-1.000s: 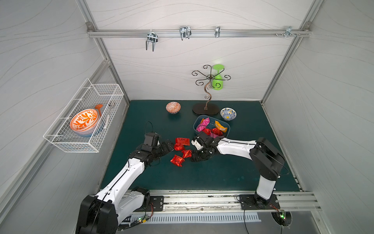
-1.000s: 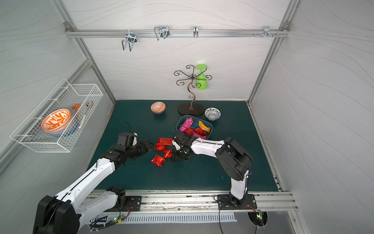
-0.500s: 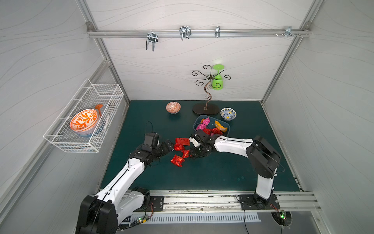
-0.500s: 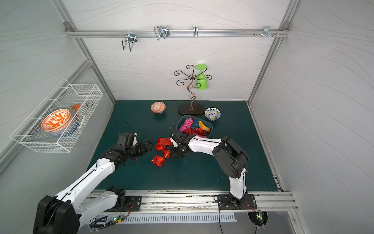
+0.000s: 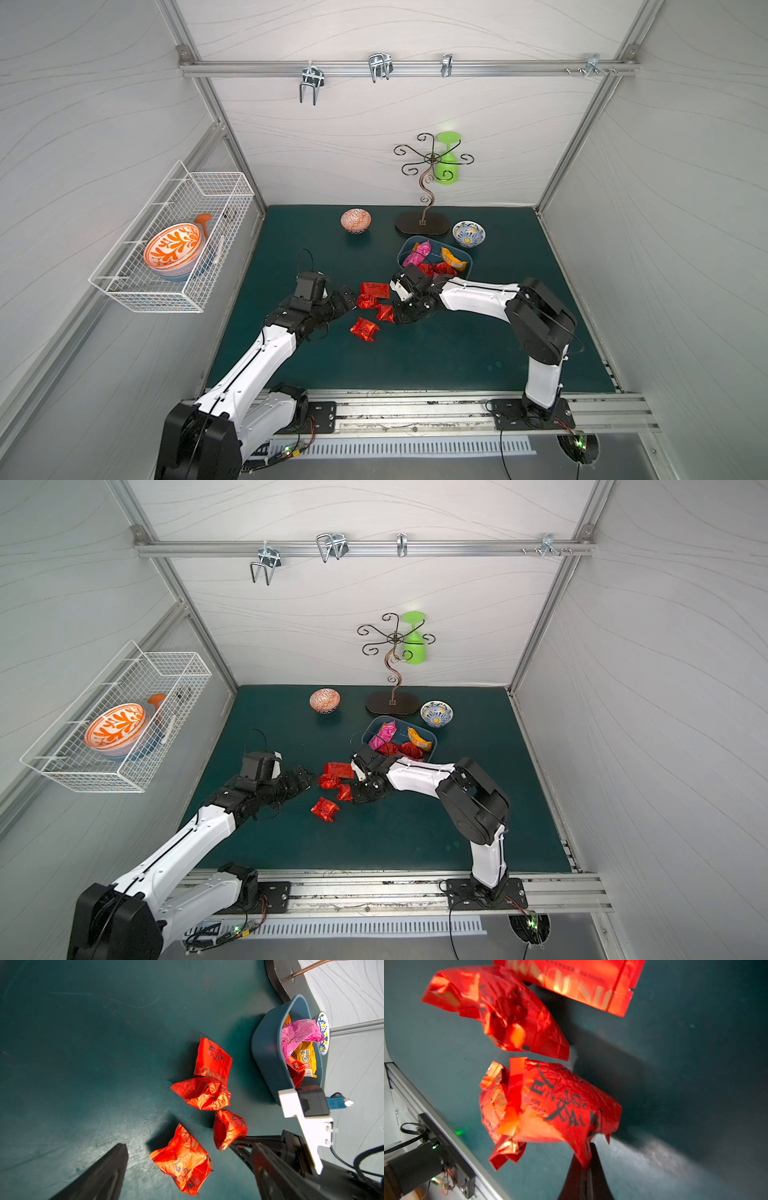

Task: Put the tea bags into the storage box
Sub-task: Pick up the tea bag from the center of the board, then place the tea bag in the storage box.

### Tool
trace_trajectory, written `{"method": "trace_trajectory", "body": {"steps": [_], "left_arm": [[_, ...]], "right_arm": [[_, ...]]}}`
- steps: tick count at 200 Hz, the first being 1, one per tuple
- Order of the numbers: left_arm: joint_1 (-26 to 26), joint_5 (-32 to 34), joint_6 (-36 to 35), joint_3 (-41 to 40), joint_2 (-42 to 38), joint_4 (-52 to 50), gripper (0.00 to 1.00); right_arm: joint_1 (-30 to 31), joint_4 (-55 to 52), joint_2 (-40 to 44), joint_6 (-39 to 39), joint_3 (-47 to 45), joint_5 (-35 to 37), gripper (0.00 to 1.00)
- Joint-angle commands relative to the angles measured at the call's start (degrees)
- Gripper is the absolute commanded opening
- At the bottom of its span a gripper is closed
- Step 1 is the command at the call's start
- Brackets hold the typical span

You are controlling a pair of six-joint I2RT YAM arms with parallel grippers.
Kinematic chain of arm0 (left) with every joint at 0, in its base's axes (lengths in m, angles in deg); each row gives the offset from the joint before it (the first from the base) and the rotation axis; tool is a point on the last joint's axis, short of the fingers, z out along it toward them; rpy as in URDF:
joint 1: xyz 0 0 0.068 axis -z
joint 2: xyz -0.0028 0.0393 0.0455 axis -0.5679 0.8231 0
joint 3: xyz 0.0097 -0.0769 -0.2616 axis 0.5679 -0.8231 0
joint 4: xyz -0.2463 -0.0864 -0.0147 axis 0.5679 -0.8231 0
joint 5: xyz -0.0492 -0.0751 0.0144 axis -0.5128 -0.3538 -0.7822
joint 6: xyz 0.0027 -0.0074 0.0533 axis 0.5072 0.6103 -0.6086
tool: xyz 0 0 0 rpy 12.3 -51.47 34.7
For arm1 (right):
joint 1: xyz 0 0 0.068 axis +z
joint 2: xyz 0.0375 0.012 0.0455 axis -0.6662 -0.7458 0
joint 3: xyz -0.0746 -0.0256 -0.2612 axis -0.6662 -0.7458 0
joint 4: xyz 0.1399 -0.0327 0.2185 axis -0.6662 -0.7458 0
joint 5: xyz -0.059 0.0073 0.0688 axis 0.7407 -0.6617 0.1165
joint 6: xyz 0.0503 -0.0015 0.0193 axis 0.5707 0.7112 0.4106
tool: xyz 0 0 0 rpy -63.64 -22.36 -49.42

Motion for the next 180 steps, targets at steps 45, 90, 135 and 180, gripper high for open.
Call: {"method": "trace_trajectory", "body": {"steps": [45,90,135,180], "left_arm": [[0.2,0.4,-0.8,0.3,0.0,1.2,0.97],[0.2,0.4,-0.5,0.5,0.0,0.9,0.97],[0.2,0.6,-0.4,0.2,-0.3,0.8,0.97],[0.2,0.5,-0.5,0.5,0.2,0.9,0.97]], "right_arm": [[-11.9,-6.0,16.6,-2.2,-2.6,0.2,0.0],[-23.4,-6.3,19.0,-3.2,-4.6,1.8,0.0],[-29.0,-4.5,15.9,-1.9,-6.8,-0.6,0.0],[-29.5,-3.7,12.8,-1.3,-7.4,-0.9,0.0]]}}
